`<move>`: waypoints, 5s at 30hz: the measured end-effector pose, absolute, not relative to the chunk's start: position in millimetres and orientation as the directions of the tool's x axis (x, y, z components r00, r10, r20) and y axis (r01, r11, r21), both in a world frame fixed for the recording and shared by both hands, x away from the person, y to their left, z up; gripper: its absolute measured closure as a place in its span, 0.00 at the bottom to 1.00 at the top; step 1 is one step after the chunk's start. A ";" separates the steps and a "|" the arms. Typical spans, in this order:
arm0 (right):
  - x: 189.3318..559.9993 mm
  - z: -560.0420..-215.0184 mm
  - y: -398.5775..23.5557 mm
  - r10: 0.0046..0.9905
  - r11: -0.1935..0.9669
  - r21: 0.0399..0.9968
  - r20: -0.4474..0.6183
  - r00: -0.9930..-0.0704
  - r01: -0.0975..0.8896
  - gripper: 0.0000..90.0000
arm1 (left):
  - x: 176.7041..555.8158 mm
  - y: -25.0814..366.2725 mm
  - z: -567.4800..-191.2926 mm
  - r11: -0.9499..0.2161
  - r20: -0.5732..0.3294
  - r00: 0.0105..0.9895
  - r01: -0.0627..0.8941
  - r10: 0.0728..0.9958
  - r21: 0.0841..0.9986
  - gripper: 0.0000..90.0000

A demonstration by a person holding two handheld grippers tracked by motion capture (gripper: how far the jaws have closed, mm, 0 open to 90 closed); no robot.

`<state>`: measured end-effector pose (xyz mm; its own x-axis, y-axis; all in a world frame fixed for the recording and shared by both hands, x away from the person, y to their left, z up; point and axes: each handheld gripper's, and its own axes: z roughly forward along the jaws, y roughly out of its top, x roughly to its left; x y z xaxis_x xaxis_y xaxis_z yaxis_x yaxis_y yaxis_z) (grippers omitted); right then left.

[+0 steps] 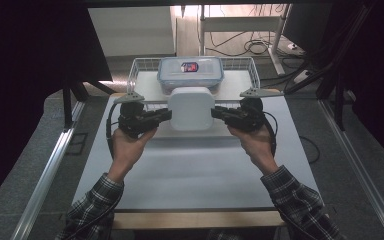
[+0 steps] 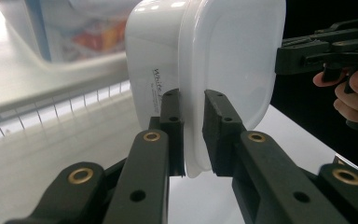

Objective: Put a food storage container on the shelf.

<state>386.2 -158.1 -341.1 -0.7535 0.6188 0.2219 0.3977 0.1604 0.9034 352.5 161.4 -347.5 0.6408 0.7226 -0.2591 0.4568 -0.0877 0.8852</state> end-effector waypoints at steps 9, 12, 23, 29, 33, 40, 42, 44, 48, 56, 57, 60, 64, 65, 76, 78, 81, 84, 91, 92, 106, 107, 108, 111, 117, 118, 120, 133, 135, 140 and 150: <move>396.8 -316.9 -154.2 0.622 0.149 0.914 0.211 -0.754 0.378 0.87 | 362.5 164.5 -323.5 -0.078 -0.253 0.642 0.441 0.723 0.894 0.88; 400.1 -308.3 -153.0 0.623 0.144 0.917 0.208 -0.754 0.372 0.87 | 365.4 165.4 -314.5 -0.078 -0.249 0.642 0.435 0.725 0.897 0.88; 418.2 -276.9 -148.4 0.625 0.121 0.927 0.207 -0.752 0.356 0.87 | 383.3 169.6 -277.2 -0.086 -0.225 0.646 0.413 0.729 0.907 0.88; 431.5 -260.9 -144.6 0.642 0.113 0.930 0.201 -0.740 0.350 0.86 | 399.1 170.5 -261.8 -0.082 -0.228 0.644 0.415 0.731 0.906 0.88; 441.9 -254.5 -143.5 0.655 0.105 0.928 0.206 -0.727 0.357 0.86 | 411.8 171.0 -256.4 -0.081 -0.238 0.646 0.424 0.725 0.902 0.88; 456.5 -250.4 -141.9 0.677 0.110 0.919 0.209 -0.705 0.378 0.85 | 430.1 170.9 -255.6 -0.074 -0.270 0.642 0.456 0.718 0.887 0.88; 457.5 -249.9 -142.0 0.678 0.108 0.920 0.209 -0.705 0.376 0.85 | 432.6 171.8 -256.3 -0.064 -0.284 0.646 0.460 0.709 0.885 0.87; 457.9 -249.3 -141.2 0.681 0.111 0.921 0.204 -0.704 0.374 0.83 | 435.8 172.9 -256.7 -0.049 -0.304 0.647 0.468 0.700 0.883 0.86; 459.6 -248.0 -138.1 0.680 0.116 0.923 0.194 -0.707 0.366 0.78 | 441.5 173.6 -256.4 -0.031 -0.323 0.644 0.475 0.693 0.880 0.80; 468.6 -246.7 -131.2 0.703 0.131 0.923 0.170 -0.691 0.361 0.73 | 452.3 167.6 -256.3 -0.054 -0.289 0.622 0.472 0.728 0.880 0.74; 470.2 -247.2 -130.8 0.703 0.130 0.923 0.172 -0.690 0.362 0.72 | 453.9 167.6 -256.5 -0.054 -0.290 0.622 0.473 0.727 0.879 0.74; 475.0 -248.0 -131.8 0.699 0.121 0.920 0.187 -0.691 0.372 0.70 | 457.6 167.6 -256.5 -0.042 -0.307 0.621 0.481 0.721 0.876 0.73; 479.6 -247.9 -131.3 0.707 0.127 0.917 0.184 -0.683 0.379 0.66 | 461.4 166.0 -255.7 -0.046 -0.300 0.611 0.484 0.732 0.874 0.70; 480.2 -247.7 -130.6 0.712 0.129 0.916 0.182 -0.678 0.381 0.65 | 462.6 166.0 -255.7 -0.043 -0.304 0.608 0.488 0.734 0.872 0.68; 489.6 -245.5 -125.0 0.735 0.125 0.915 0.174 -0.656 0.383 0.63 | 478.2 164.3 -252.4 -0.040 -0.268 0.565 0.473 0.780 0.880 0.57; 491.4 -244.9 -124.2 0.739 0.121 0.913 0.178 -0.649 0.389 0.63 | 481.7 163.8 -251.4 -0.045 -0.261 0.560 0.473 0.786 0.880 0.56; 494.8 -245.1 -123.7 0.744 0.112 0.912 0.186 -0.642 0.394 0.63 | 484.4 161.6 -249.3 -0.061 -0.242 0.553 0.471 0.797 0.880 0.57; 498.7 -245.1 -124.1 0.750 0.105 0.911 0.191 -0.633 0.400 0.63 | 483.7 158.6 -248.5 -0.078 -0.220 0.552 0.464 0.804 0.882 0.57; 499.5 -243.0 -123.3 0.754 0.116 0.912 0.178 -0.633 0.394 0.56 | 481.3 160.3 -244.9 -0.081 -0.207 0.558 0.448 0.804 0.890 0.51; 499.0 -242.3 -123.7 0.748 0.120 0.911 0.178 -0.640 0.394 0.54 | 480.4 161.5 -244.0 -0.080 -0.210 0.565 0.445 0.798 0.892 0.49; 482.3 -242.9 -135.4 0.674 0.188 0.913 0.148 -0.724 0.361 0.27 | 450.3 173.9 -251.1 -0.156 -0.175 0.663 0.408 0.728 0.900 0.23; 480.3 -244.3 -136.2 0.670 0.193 0.914 0.144 -0.728 0.358 0.27 | 448.4 174.7 -252.8 -0.159 -0.173 0.665 0.407 0.726 0.900 0.21; 479.1 -245.6 -136.8 0.668 0.194 0.915 0.142 -0.731 0.355 0.26 | 445.3 176.1 -255.2 -0.167 -0.164 0.665 0.404 0.728 0.899 0.20; 474.1 -251.4 -138.1 0.660 0.212 0.914 0.127 -0.741 0.346 0.23 | 439.5 176.7 -261.0 -0.191 -0.146 0.669 0.404 0.729 0.895 0.15; 467.0 -261.6 -142.6 0.649 0.220 0.919 0.111 -0.752 0.326 0.18 | 431.1 177.3 -275.1 -0.202 -0.141 0.678 0.401 0.722 0.894 0.11; 465.7 -263.3 -143.3 0.646 0.223 0.919 0.110 -0.755 0.325 0.17 | 430.0 177.0 -277.8 -0.202 -0.142 0.680 0.400 0.719 0.894 0.11; 463.2 -266.1 -144.3 0.646 0.228 0.919 0.105 -0.756 0.322 0.16 | 427.3 176.5 -282.7 -0.211 -0.135 0.682 0.399 0.718 0.892 0.10; 447.6 -283.3 -151.3 0.622 0.247 0.915 0.103 -0.776 0.320 0.13 | 409.4 170.6 -306.5 -0.268 -0.112 0.707 0.403 0.698 0.875 0.07; 444.9 -285.8 -151.7 0.620 0.256 0.915 0.092 -0.779 0.312 0.13 | 406.7 170.0 -309.3 -0.280 -0.102 0.710 0.400 0.697 0.873 0.06; 440.9 -291.7 -154.0 0.614 0.270 0.913 0.082 -0.785 0.306 0.12 | 399.2 168.4 -316.0 -0.298 -0.082 0.711 0.393 0.699 0.870 0.04; 428.4 -300.0 -156.1 0.599 0.283 0.911 0.077 -0.797 0.300 0.09 | 387.6 169.6 -330.3 -0.308 -0.061 0.716 0.374 0.696 0.875 0.03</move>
